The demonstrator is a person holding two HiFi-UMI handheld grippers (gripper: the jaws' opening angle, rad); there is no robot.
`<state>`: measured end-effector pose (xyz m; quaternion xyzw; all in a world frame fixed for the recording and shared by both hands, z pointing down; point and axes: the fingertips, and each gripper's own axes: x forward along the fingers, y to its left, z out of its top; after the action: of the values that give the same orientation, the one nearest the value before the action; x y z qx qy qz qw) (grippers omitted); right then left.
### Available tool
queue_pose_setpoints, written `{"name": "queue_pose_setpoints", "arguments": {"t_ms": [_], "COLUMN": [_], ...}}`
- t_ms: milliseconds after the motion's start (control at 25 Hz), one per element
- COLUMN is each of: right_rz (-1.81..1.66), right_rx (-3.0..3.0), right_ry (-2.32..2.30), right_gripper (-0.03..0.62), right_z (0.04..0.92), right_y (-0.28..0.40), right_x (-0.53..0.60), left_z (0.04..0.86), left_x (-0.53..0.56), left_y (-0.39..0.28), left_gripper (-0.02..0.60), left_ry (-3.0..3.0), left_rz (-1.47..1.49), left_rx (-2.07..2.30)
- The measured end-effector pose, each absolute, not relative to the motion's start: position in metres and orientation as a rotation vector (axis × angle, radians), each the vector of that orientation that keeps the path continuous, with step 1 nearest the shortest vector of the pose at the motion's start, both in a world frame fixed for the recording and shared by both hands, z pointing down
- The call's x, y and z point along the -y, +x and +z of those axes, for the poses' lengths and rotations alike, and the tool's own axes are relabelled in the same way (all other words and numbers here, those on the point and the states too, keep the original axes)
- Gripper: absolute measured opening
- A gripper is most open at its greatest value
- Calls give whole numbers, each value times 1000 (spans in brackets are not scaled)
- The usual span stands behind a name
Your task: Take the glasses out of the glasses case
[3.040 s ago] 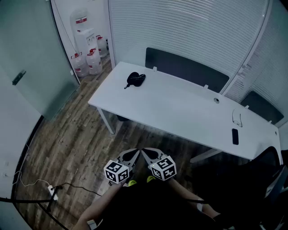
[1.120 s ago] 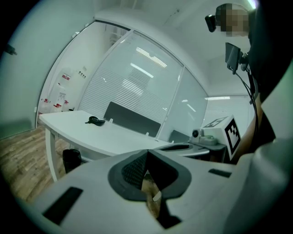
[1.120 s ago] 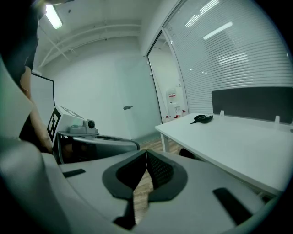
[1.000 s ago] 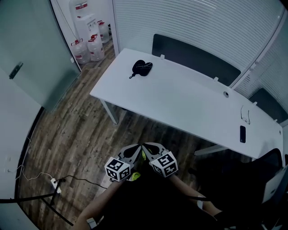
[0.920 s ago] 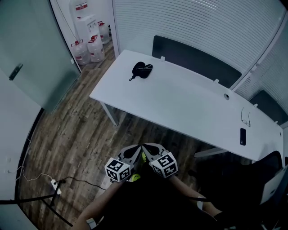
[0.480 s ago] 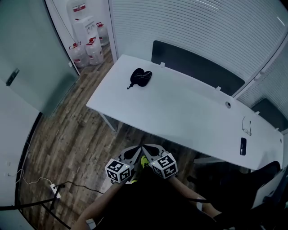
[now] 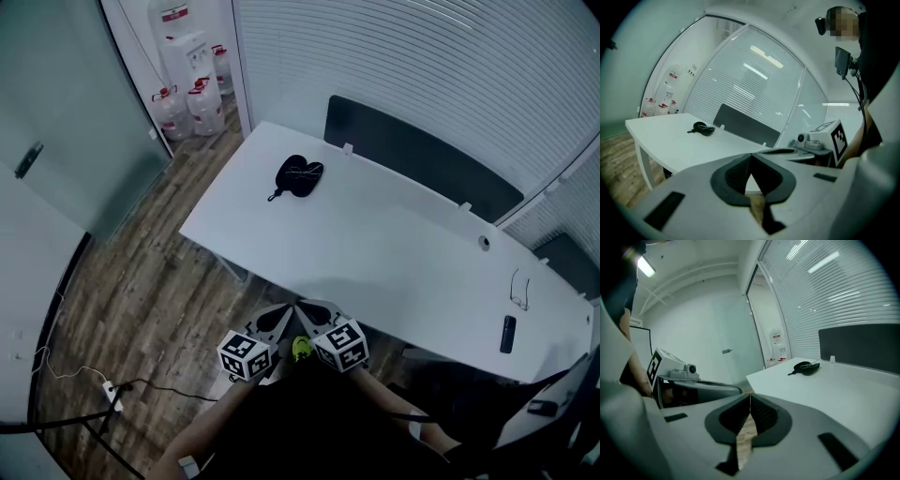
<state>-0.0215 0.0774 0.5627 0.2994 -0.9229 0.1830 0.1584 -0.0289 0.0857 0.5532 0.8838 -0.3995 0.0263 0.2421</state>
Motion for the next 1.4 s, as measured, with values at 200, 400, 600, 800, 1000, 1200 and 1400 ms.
{"name": "queue_pose_setpoints", "arguments": {"t_ms": [200, 400, 600, 800, 1000, 1200, 1400], "right_rz": [522, 520, 514, 519, 537, 533, 504], "right_rx": [2641, 2655, 2657, 2643, 2634, 2630, 2613], "right_ry": [832, 813, 792, 796, 805, 820, 876], "right_gripper": [17, 17, 17, 17, 17, 17, 17], "right_z": [565, 566, 569, 569, 569, 571, 568], "right_y": [-15, -10, -5, 1, 2, -4, -1], "right_x": [-51, -27, -11, 2, 12, 25, 50], "left_z": [555, 557, 558, 557, 556, 558, 555], "left_x": [-59, -37, -22, -11, -9, 3, 28], "left_y": [-22, -17, -11, -5, 0, -4, -3], "left_gripper": [6, 6, 6, 6, 6, 6, 6], "left_ry": [2411, 2403, 2409, 2412, 2418, 2423, 2455], "left_rz": [78, 81, 96, 93, 100, 98, 94], "left_rx": [1103, 1120, 1133, 1130, 1107, 1094, 1054]}}
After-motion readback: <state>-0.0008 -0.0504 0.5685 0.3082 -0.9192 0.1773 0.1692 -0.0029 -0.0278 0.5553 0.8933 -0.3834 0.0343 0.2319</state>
